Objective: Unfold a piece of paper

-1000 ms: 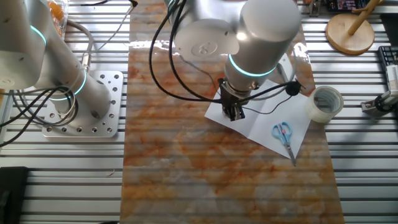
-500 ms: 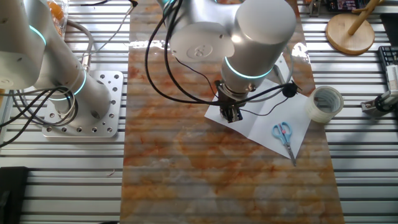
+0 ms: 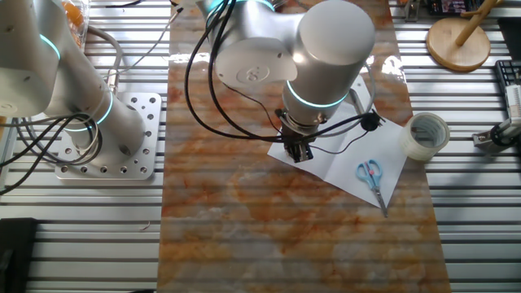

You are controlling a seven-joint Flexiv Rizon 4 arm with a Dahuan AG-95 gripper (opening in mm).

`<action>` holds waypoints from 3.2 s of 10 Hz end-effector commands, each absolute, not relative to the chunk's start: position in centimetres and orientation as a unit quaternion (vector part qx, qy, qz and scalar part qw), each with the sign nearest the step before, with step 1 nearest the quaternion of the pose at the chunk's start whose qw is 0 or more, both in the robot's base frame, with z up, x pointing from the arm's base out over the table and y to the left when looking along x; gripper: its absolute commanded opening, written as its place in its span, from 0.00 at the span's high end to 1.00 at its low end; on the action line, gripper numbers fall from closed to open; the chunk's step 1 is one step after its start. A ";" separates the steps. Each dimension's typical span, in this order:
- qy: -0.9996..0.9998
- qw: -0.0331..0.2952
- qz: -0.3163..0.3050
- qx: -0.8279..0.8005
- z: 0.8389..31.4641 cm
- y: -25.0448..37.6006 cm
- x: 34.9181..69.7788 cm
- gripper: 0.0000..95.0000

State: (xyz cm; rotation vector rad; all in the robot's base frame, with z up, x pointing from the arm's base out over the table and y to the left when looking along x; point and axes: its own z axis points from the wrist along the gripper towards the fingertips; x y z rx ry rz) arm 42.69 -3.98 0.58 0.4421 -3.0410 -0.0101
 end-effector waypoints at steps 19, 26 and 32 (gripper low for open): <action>-0.988 0.030 0.014 0.152 1.8 -4.3 47.9 1.00; -0.985 0.027 0.023 0.169 1.7 -6.4 48.7 1.00; -0.984 0.026 0.021 0.175 0.9 -6.4 48.6 1.00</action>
